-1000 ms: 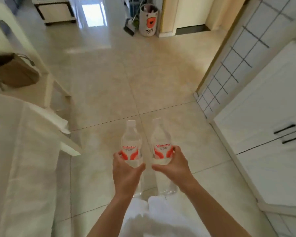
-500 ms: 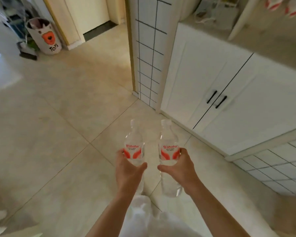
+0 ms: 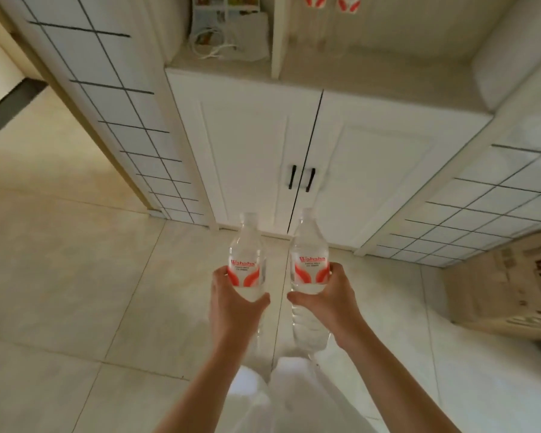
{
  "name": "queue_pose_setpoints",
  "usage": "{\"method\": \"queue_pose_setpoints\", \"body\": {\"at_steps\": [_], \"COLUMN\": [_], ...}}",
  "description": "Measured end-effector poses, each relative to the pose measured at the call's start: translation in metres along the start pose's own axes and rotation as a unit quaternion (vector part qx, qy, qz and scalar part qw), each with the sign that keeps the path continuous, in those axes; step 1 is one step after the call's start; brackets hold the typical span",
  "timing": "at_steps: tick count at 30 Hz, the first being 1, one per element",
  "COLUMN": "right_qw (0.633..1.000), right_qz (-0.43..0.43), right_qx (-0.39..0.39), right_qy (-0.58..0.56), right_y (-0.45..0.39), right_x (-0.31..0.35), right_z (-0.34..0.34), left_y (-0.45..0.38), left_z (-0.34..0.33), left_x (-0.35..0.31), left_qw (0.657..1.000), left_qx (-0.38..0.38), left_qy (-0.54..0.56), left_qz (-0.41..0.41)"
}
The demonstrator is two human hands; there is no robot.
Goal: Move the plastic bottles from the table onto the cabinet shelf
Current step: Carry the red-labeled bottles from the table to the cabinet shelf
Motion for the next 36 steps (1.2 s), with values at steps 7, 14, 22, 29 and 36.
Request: {"method": "queue_pose_setpoints", "body": {"at_steps": [7, 14, 22, 29, 36], "right_qw": [0.998, 0.997, 0.994, 0.986, 0.968], "right_qz": [-0.025, 0.008, 0.049, 0.099, 0.174], "right_qx": [-0.053, -0.07, -0.092, -0.125, -0.158], "right_qy": [-0.035, -0.022, -0.029, -0.057, -0.086], "right_y": [-0.061, -0.127, -0.191, -0.245, -0.307], "right_x": [-0.02, -0.024, 0.0, 0.057, 0.138], "right_z": [0.086, 0.177, 0.24, 0.287, 0.324], "left_y": [-0.029, -0.043, -0.07, -0.131, -0.21], "left_z": [-0.091, -0.177, -0.232, -0.254, -0.268], "left_x": [-0.062, -0.134, -0.206, -0.281, -0.352], "left_qw": [0.998, 0.996, 0.99, 0.98, 0.958], "left_qx": [0.027, 0.022, 0.023, 0.021, 0.0], "left_qy": [-0.012, 0.005, 0.029, 0.07, 0.145], "left_qz": [-0.047, -0.085, -0.135, -0.187, -0.246]}}
Point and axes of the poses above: each hand's wrist, its own y-axis away from the middle knuckle, its own z-axis out of the back of the hand, x = y × z, the point moved 8 cm from there along -y, towards the middle knuckle, and after that the axes turned 12 degrees about y, right-handed, at the moved point
